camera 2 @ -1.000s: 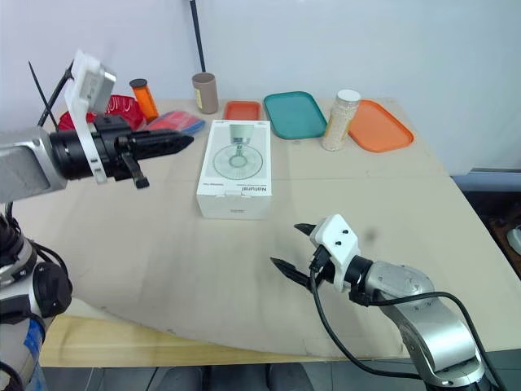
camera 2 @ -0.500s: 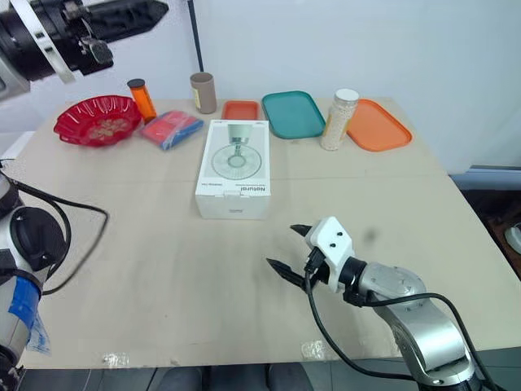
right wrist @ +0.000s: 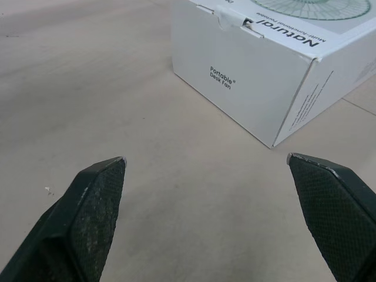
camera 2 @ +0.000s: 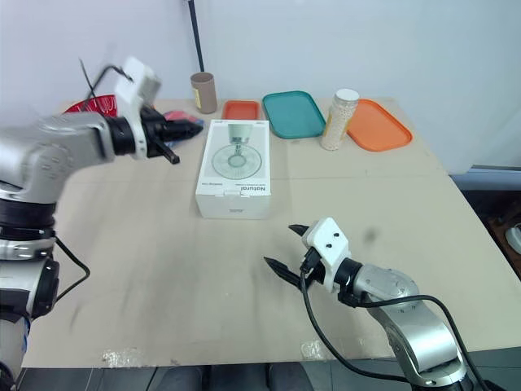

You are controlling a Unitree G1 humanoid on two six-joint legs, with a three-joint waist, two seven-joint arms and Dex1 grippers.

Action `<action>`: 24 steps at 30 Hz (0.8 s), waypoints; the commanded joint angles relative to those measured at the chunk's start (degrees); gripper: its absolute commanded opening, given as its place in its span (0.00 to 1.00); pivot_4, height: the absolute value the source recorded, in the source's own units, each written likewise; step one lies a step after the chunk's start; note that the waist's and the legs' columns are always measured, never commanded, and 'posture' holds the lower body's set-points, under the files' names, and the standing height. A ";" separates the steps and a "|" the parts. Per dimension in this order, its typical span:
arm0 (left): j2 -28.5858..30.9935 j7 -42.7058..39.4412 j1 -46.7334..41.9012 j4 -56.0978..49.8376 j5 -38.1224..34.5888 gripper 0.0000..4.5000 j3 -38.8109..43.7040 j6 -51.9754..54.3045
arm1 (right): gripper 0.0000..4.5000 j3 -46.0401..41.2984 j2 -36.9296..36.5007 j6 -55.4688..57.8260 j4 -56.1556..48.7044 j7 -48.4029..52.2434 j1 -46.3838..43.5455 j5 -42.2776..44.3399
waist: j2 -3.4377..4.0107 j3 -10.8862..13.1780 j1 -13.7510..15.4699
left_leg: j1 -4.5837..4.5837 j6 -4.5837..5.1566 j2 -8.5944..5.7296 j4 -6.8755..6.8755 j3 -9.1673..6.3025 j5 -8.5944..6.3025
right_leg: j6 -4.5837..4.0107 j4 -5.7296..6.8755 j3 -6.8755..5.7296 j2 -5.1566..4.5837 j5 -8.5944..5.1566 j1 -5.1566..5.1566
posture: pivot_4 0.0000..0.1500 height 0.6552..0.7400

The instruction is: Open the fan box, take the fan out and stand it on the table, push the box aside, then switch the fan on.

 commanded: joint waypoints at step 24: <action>-13.67 -4.17 10.55 4.31 11.30 0.01 5.37 -17.30 | 1.00 -0.02 1.38 -0.39 -5.85 -4.35 3.32 -1.00 | 0.02 -0.01 -0.11 | -0.29 0.15 0.01 0.18 -0.13 -0.08 | 0.01 0.03 -0.08 0.00 0.00 -0.16 | 1.00 1.00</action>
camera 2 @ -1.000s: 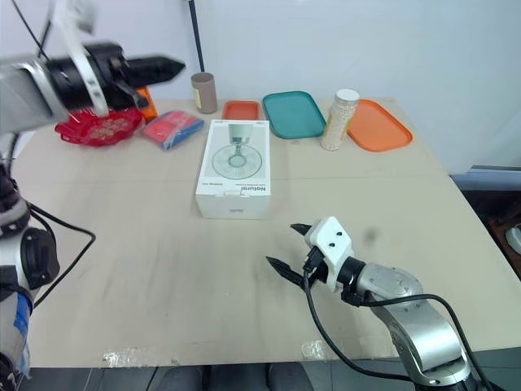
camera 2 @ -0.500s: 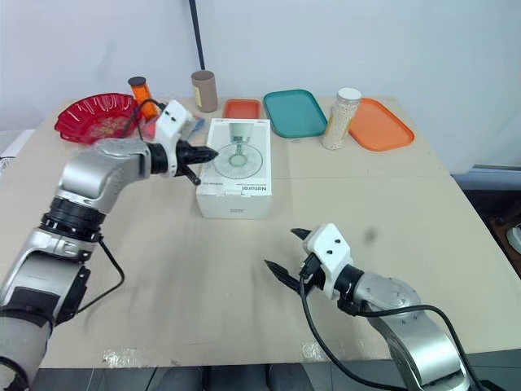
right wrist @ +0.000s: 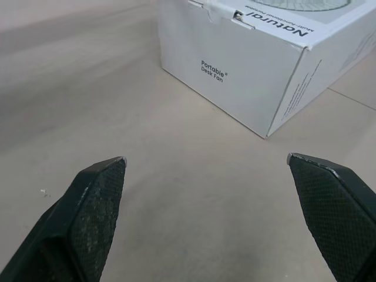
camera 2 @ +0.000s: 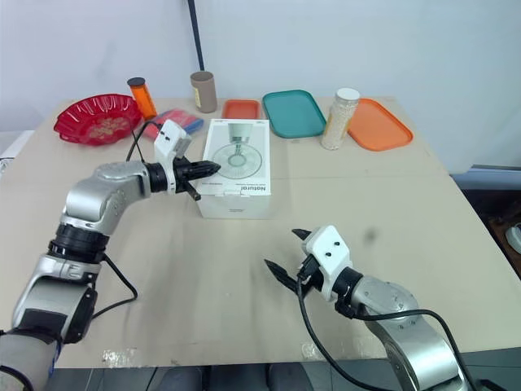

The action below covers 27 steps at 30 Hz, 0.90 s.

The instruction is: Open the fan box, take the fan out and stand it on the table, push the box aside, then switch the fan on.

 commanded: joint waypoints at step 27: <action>-5.09 4.35 -3.65 4.57 4.36 0.01 2.23 -0.09 | 1.00 12.32 5.45 14.74 16.23 -5.69 -39.15 -7.26 | 0.06 -0.03 -0.14 | 0.02 0.00 -0.03 -0.02 -0.04 0.01 | -0.02 0.02 -0.05 -0.03 0.02 -0.02 | 1.00 1.00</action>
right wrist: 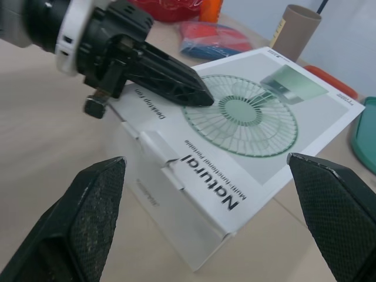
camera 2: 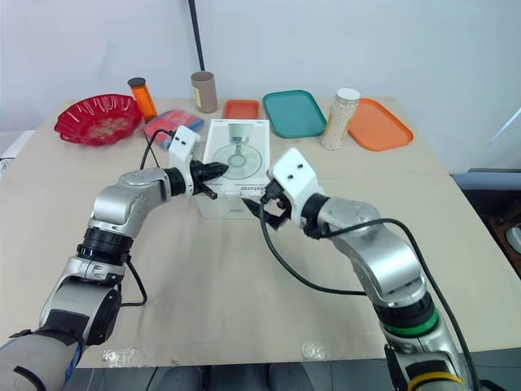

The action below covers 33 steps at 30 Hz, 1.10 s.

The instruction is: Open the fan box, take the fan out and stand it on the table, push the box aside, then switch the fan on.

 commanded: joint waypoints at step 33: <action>-1.30 -0.76 0.12 -2.16 0.70 0.01 0.49 -0.99 | 1.00 0.93 8.72 -8.74 14.14 2.52 -5.78 -9.19 | 0.01 0.00 -0.03 | 0.00 -0.03 0.00 0.00 -0.02 0.02 | -0.01 0.04 -0.01 -0.01 0.01 -0.02 | 1.00 1.00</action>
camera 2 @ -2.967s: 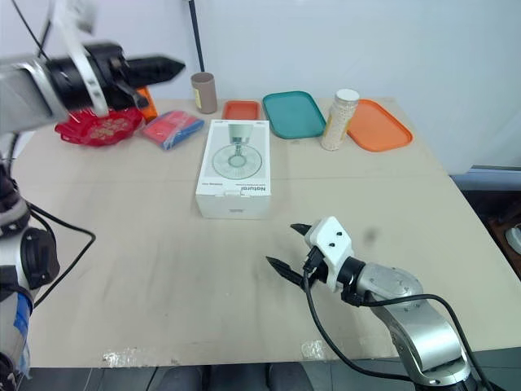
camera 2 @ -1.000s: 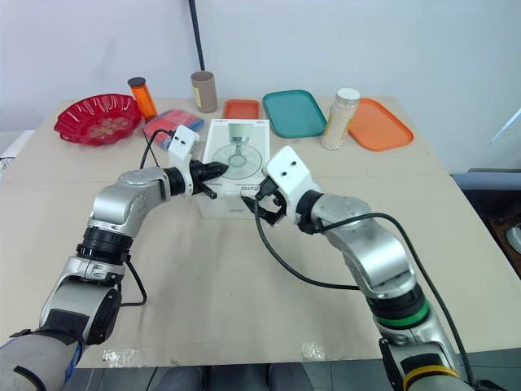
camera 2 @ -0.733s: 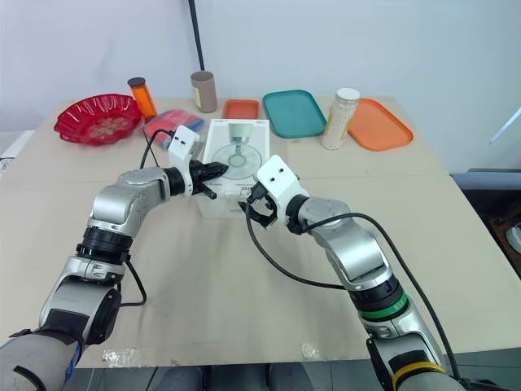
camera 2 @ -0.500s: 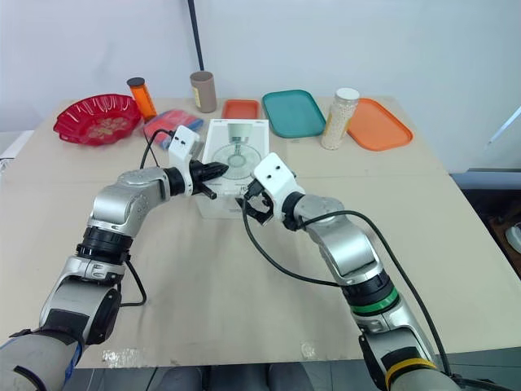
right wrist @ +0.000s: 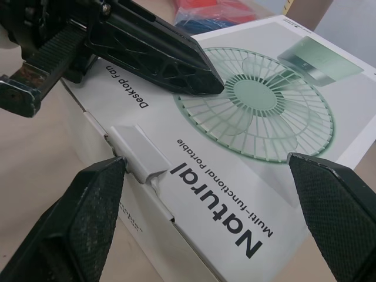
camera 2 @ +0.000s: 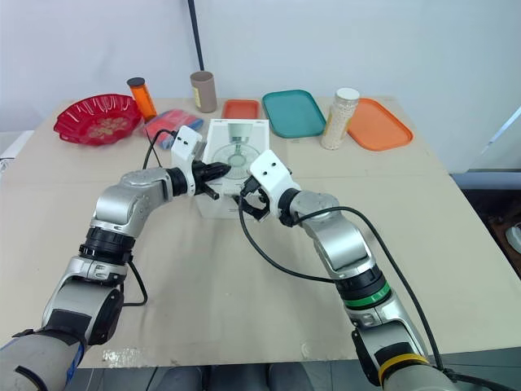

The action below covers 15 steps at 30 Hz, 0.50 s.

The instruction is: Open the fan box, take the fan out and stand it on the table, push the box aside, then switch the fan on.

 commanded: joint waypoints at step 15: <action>-0.72 0.39 0.91 -3.21 -0.26 0.01 0.70 -0.16 | 1.00 -2.01 0.82 -2.87 1.38 -0.77 -2.37 -1.53 | 0.00 0.00 0.00 | 0.00 0.00 0.00 0.00 0.00 0.00 | 0.00 0.00 0.00 0.00 0.00 0.00 | 1.00 1.00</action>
